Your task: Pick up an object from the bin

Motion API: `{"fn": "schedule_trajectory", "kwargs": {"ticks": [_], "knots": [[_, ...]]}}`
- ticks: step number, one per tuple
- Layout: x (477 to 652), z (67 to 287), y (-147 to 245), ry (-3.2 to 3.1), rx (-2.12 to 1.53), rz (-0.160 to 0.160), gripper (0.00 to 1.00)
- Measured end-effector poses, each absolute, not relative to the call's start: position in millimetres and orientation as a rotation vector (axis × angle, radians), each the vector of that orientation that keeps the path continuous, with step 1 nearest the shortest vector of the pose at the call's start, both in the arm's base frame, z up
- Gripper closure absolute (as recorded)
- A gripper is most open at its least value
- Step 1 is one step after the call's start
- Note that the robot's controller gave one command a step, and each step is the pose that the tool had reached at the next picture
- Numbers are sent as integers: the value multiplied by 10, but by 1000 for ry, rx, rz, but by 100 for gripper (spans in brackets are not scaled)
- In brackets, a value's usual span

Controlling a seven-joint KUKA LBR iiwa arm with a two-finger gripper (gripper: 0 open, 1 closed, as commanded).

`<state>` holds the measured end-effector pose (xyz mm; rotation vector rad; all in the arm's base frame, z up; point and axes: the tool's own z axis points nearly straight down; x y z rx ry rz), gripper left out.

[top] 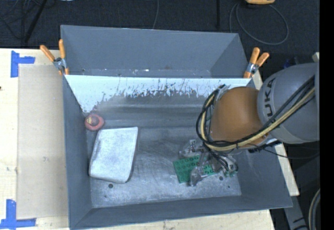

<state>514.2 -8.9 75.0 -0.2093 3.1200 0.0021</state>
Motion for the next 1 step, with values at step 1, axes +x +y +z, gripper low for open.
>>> {"fn": "schedule_trajectory", "kwargs": {"ticks": [1], "knots": [[5068, 2078, -17, 3123, -280, -1, 100]]}}
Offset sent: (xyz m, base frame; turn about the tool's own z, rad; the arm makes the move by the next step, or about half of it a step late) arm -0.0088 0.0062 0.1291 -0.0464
